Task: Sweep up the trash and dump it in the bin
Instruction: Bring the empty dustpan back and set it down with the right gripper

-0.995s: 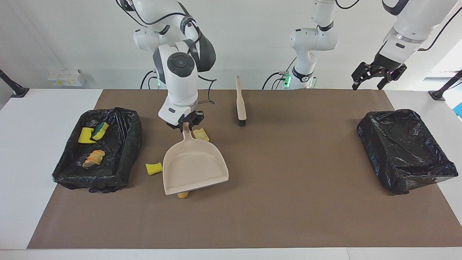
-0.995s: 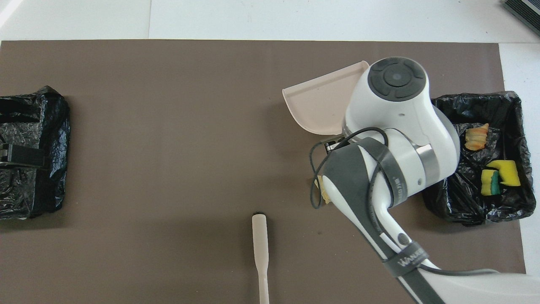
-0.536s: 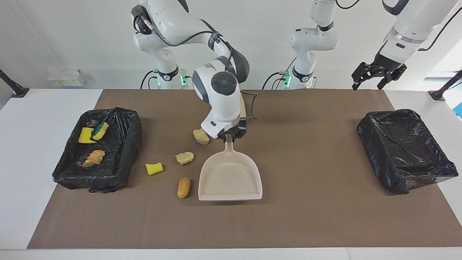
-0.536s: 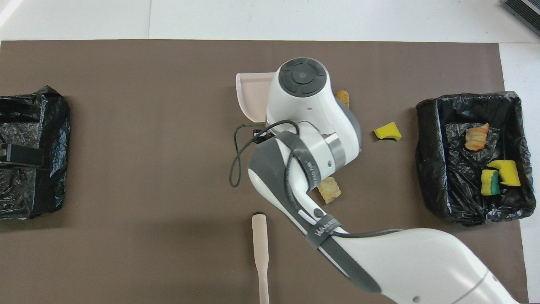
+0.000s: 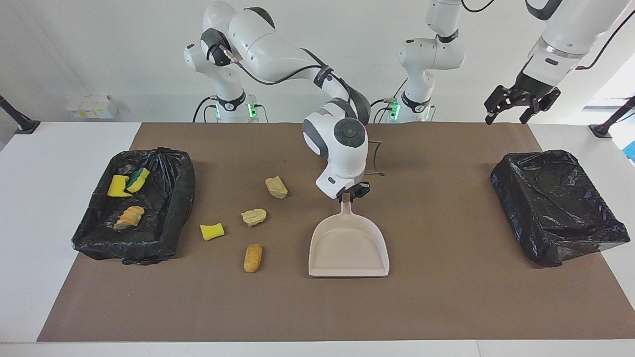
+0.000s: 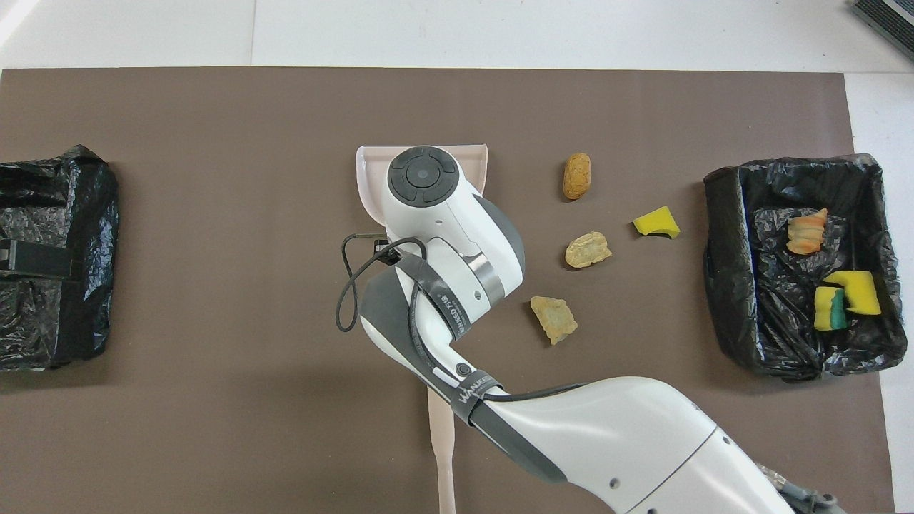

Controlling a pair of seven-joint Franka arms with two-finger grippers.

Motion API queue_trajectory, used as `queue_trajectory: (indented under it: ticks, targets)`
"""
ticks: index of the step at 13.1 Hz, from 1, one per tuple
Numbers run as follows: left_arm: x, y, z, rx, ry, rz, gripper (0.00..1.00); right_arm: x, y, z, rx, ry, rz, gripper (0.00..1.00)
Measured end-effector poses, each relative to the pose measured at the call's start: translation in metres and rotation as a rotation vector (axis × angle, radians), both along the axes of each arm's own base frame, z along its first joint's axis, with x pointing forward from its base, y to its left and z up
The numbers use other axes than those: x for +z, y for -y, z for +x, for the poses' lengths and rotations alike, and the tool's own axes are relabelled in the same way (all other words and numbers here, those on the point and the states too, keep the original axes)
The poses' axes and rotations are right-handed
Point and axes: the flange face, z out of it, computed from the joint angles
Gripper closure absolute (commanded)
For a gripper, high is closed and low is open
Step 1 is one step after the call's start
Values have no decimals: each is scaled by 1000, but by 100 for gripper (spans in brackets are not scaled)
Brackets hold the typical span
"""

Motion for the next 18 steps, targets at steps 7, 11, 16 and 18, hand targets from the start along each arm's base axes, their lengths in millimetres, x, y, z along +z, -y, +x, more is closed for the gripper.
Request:
queue_trajectory:
  ticks: [7, 11, 16, 18]
  targets:
    - [0, 0, 0, -28, 0, 0, 0, 30, 17, 6, 62, 23, 3, 0]
    - [-2, 0, -3, -34, -27, 6, 0, 77, 25, -36, 98, -26, -37, 0]
    - [-3, -2, -4, -74, -31, 44, 0, 83, 0, -154, 133, -131, -13, 0]
    - [-3, -2, -4, -75, -31, 44, 0, 56, 0, -207, 127, -161, 31, 0]
